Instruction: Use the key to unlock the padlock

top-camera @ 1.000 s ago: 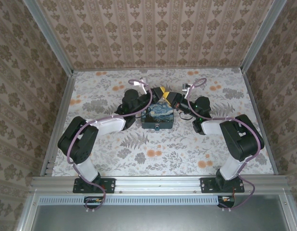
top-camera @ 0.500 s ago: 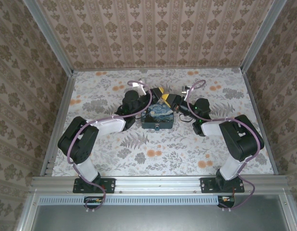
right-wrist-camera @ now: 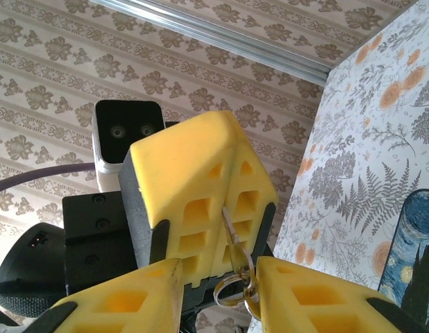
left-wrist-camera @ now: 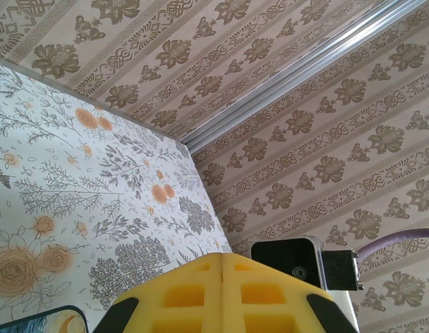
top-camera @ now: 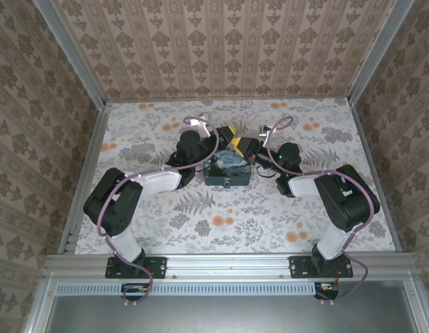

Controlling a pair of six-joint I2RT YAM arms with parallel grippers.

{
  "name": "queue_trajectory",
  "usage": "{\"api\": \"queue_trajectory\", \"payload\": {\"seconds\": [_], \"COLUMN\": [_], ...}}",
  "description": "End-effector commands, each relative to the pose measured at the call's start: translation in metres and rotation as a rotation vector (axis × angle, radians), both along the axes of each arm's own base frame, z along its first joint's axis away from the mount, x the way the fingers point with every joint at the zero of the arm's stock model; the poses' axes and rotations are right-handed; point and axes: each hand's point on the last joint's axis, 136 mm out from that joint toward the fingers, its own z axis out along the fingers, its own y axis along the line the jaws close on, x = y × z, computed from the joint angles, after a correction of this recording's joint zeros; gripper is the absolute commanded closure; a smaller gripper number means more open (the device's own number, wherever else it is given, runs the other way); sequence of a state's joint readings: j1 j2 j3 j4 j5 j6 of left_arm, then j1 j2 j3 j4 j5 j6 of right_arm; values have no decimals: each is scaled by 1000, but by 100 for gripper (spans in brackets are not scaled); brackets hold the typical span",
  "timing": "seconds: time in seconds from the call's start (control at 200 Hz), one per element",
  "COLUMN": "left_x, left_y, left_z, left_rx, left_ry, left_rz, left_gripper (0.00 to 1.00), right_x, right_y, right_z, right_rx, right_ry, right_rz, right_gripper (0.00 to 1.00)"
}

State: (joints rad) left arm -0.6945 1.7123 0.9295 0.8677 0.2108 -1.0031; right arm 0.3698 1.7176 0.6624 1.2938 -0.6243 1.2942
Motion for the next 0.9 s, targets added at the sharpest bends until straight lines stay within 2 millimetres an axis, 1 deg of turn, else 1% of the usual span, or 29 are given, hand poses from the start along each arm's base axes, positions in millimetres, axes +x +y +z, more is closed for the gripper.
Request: {"api": "queue_trajectory", "payload": {"seconds": [0.0,0.13,0.195,0.33,0.485,0.59,0.705,0.895], "left_x": [-3,-4,-5,-5,-6,-5,-6,-7], "left_y": [2,3,4,6,7,8,8,14], "left_z": [13,13,12,13,14,13,14,13], "left_rx": [-35,-37,-36,-36,-36,-36,-41,-39], "left_ry": [-23,-22,-21,-23,-26,-23,-24,-23], "left_rz": [7,7,9,16,17,20,19,32], "left_gripper": [100,100,100,100,100,100,100,100], "right_x": [2,5,7,8,7,5,3,6], "right_y": [1,-1,-3,-5,-5,-6,-7,-12], "right_z": [10,9,6,3,1,-1,-1,1], "right_rx": [16,18,17,17,14,10,7,13], "right_ry": [-45,-40,-30,-22,-17,-16,-17,-17], "right_rz": [-10,-26,-38,-47,-45,-45,-44,-65], "right_gripper": [65,66,69,76,87,92,100,100]}}
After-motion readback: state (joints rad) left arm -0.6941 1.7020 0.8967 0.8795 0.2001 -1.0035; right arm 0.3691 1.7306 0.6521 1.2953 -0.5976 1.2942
